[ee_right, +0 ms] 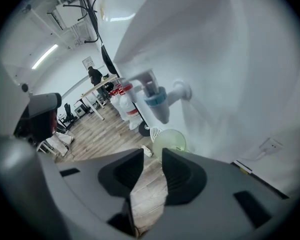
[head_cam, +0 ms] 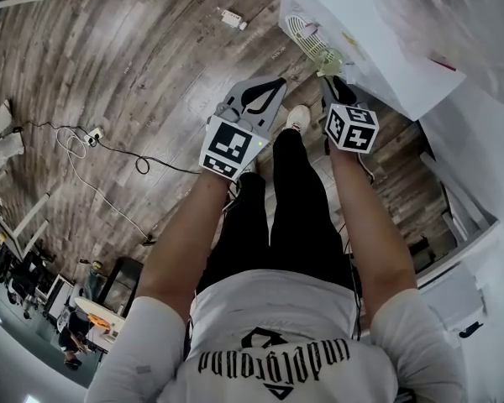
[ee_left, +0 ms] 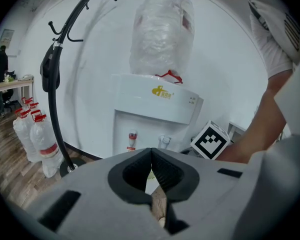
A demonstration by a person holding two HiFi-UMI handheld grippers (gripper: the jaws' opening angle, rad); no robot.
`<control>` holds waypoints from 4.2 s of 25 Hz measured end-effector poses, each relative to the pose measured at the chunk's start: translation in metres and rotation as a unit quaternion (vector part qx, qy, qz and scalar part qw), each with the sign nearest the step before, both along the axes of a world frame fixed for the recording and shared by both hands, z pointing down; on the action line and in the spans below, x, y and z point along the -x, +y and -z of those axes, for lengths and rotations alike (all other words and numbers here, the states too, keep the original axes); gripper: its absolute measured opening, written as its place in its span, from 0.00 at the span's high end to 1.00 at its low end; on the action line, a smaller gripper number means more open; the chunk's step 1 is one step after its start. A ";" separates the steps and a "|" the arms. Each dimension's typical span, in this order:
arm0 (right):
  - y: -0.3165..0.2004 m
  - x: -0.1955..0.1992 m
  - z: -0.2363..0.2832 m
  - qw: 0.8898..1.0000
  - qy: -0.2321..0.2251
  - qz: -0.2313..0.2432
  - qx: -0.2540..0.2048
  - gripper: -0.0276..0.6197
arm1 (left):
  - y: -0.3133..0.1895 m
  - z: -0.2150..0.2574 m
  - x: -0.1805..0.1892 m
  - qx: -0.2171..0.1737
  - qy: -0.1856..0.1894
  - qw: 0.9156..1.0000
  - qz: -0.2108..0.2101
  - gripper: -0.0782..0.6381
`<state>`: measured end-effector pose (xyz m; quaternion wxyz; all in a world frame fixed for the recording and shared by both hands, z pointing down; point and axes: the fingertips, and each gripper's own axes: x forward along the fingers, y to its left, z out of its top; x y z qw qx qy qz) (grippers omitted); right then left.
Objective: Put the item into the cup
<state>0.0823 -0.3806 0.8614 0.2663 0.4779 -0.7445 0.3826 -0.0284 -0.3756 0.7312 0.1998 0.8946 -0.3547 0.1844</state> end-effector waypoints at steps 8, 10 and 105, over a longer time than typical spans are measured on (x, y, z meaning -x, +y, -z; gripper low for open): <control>0.021 0.011 0.065 0.999 -0.003 0.009 -0.039 0.77 | 0.023 0.060 0.011 -0.033 0.005 0.999 -0.008 0.88; 0.028 0.016 0.088 0.998 -0.004 0.014 -0.055 0.77 | 0.032 0.079 0.014 -0.044 0.006 0.999 -0.011 0.88; 0.571 -0.111 0.572 0.859 -0.100 0.215 -0.454 0.95 | 0.565 0.451 -0.116 -0.247 0.073 0.966 0.011 0.88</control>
